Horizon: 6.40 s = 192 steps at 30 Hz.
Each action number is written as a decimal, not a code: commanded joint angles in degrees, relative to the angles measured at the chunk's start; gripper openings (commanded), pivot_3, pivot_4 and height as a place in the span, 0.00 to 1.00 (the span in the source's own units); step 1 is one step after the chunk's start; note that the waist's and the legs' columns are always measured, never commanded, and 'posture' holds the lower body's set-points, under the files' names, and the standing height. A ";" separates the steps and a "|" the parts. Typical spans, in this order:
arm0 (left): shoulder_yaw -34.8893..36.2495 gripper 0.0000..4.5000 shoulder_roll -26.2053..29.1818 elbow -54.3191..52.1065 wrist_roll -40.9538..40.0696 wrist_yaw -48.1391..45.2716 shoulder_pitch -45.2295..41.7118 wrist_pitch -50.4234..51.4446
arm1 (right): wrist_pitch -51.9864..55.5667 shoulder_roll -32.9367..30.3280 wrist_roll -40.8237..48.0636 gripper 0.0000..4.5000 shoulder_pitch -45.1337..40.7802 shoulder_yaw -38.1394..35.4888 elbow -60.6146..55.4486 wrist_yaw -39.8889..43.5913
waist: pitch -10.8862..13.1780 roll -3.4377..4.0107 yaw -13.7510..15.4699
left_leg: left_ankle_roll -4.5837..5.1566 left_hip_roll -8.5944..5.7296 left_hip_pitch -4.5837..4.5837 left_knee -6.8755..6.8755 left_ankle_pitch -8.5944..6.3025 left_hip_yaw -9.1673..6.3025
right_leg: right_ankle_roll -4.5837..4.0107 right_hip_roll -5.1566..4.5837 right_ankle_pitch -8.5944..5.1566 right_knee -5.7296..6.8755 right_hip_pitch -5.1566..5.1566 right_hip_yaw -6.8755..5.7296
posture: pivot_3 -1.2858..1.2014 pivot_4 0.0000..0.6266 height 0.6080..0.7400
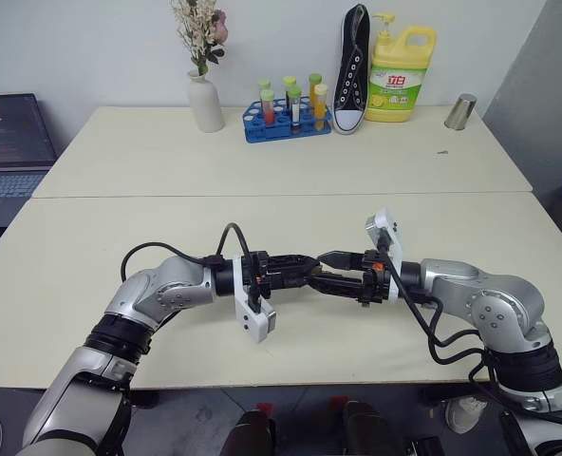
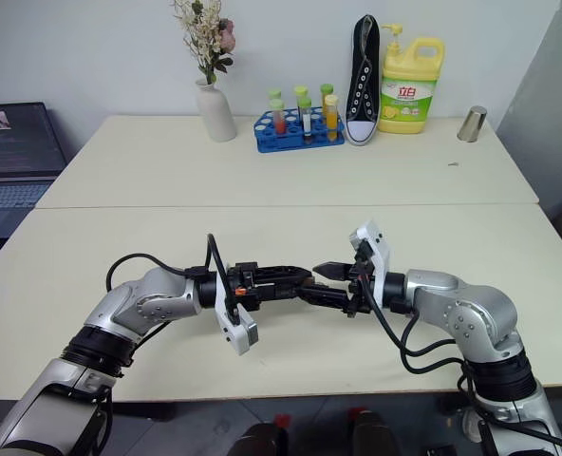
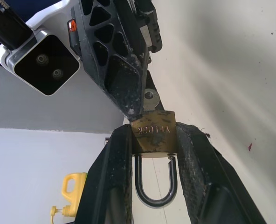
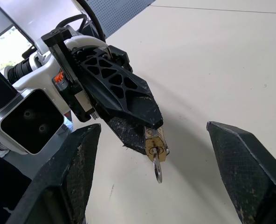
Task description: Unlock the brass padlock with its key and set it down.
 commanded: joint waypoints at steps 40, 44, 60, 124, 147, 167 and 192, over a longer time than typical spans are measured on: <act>-1.25 1.00 2.65 -10.17 -27.78 -6.95 2.04 8.21 | -0.76 -1.40 -3.40 0.04 -2.74 -0.89 0.78 4.33 | 0.00 0.00 0.00 | 0.00 0.06 0.00 0.02 0.00 -0.01 | 0.00 -0.03 0.00 0.00 0.00 0.03 | 0.52 0.24 1.00; -0.09 1.00 1.74 -12.72 -41.56 -12.30 1.24 27.25 | -1.76 -3.37 -4.07 0.04 -2.26 -0.86 -0.87 5.63 | 0.00 0.00 -0.03 | 0.00 0.02 0.00 0.02 0.00 -0.01 | 0.00 -0.01 0.00 0.01 0.00 0.01 | 0.52 0.24 1.00; 3.97 0.11 -1.37 -17.25 -60.58 -34.32 3.75 77.96 | -2.65 -3.97 -2.35 0.04 -1.58 -1.34 -5.04 7.45 | 0.01 0.00 -0.97 | 0.00 0.03 0.00 0.02 0.00 -0.04 | 0.00 0.02 0.00 0.00 0.00 -0.02 | 0.52 0.24 1.00; 13.37 0.00 -6.26 -32.05 -65.13 -34.16 9.59 97.39 | -3.88 -5.29 -4.41 0.04 -1.12 0.01 -3.21 9.68 | 0.02 -0.02 0.01 | -0.02 0.08 -0.01 -0.01 0.00 0.01 | 0.00 -0.03 0.00 -0.08 0.01 0.04 | 0.52 0.24 1.00; 16.39 0.00 -6.77 -35.91 -74.56 -29.31 8.29 106.37 | -3.79 -5.03 -5.24 0.04 -0.75 0.49 -3.35 10.39 | 0.02 -0.03 0.01 | -0.03 0.08 -0.01 -0.01 0.01 0.01 | 0.00 -0.02 0.00 -0.09 0.01 0.05 | 0.52 0.24 1.00; 10.03 0.60 5.77 -16.97 -39.26 -44.59 13.10 39.88 | 2.29 -8.34 -6.89 0.04 -4.02 4.53 4.89 13.26 | 0.09 0.07 0.20 | 0.02 0.08 -0.08 -0.12 -0.03 0.05 | -0.04 -0.11 -0.01 -0.36 0.00 0.06 | 0.52 0.24 1.00; 11.71 1.00 3.46 -22.74 -46.00 -38.68 19.12 58.03 | -13.16 -8.92 -28.05 0.95 -9.98 9.65 16.35 15.98 | 0.11 0.11 0.04 | 0.04 0.07 -0.05 -0.10 -0.04 0.00 | -0.03 -0.09 -0.02 -0.16 -0.06 0.01 | 0.52 0.24 1.00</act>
